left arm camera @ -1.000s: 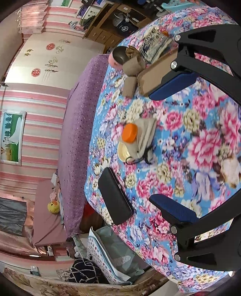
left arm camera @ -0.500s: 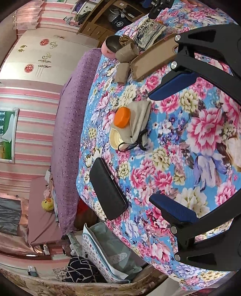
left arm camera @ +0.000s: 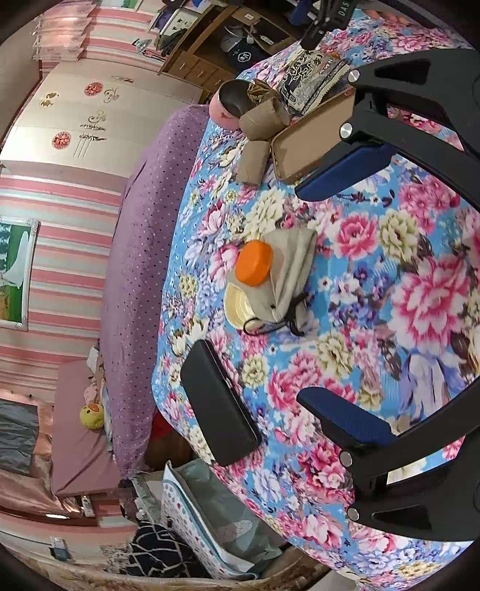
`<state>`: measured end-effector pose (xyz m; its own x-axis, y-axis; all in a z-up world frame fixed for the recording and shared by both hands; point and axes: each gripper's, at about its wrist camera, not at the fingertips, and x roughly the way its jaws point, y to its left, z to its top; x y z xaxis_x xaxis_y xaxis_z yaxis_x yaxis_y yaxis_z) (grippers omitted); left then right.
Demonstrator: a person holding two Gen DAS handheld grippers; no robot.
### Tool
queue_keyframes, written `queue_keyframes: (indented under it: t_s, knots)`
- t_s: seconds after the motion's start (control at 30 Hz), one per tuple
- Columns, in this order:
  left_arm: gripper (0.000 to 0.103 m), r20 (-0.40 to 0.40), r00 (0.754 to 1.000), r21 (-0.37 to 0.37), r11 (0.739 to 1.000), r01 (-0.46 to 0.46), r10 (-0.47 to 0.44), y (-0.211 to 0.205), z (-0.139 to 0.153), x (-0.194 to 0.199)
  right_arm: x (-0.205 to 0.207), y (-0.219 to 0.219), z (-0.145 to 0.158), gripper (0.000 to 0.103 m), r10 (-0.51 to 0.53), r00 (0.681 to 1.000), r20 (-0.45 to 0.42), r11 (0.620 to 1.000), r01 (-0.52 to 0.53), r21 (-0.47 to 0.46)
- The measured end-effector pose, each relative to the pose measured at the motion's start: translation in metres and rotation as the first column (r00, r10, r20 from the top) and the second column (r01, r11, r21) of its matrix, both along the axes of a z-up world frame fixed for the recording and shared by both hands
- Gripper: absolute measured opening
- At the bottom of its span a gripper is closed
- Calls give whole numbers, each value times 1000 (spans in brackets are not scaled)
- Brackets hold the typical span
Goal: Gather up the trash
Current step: 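Move both open tools back over the bed toward the remaining trash, then grasp the orange-lidded jar on the beige cloth with the left tool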
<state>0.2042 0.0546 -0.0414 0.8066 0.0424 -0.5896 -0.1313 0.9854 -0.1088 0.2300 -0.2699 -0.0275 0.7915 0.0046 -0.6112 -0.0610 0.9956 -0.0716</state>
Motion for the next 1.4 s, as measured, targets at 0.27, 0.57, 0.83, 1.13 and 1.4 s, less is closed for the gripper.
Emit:
queue_keyframes:
  t_s: [0.27, 0.57, 0.83, 1.13, 1.4]
  knots:
    - [77, -7, 1000, -17, 1000, 0, 0, -5, 0, 17, 12, -27, 3, 99, -53, 999, 1, 998, 53, 46]
    - [67, -47, 999, -32, 999, 7, -9, -20, -8, 59, 32, -33, -5, 99, -73, 997, -22, 996, 74, 54]
    - [51, -125, 991, -10, 998, -55, 53, -19, -19, 92, 49, -39, -12, 99, -75, 996, -58, 991, 81, 111]
    - [39, -127, 990, -49, 996, -70, 63, -9, -20, 98, 52, -39, -15, 99, -79, 995, -65, 990, 86, 112]
    - [39, -56, 998, -47, 998, -34, 31, -10, 2, 74, 44, -30, -12, 99, -87, 995, -42, 994, 89, 65]
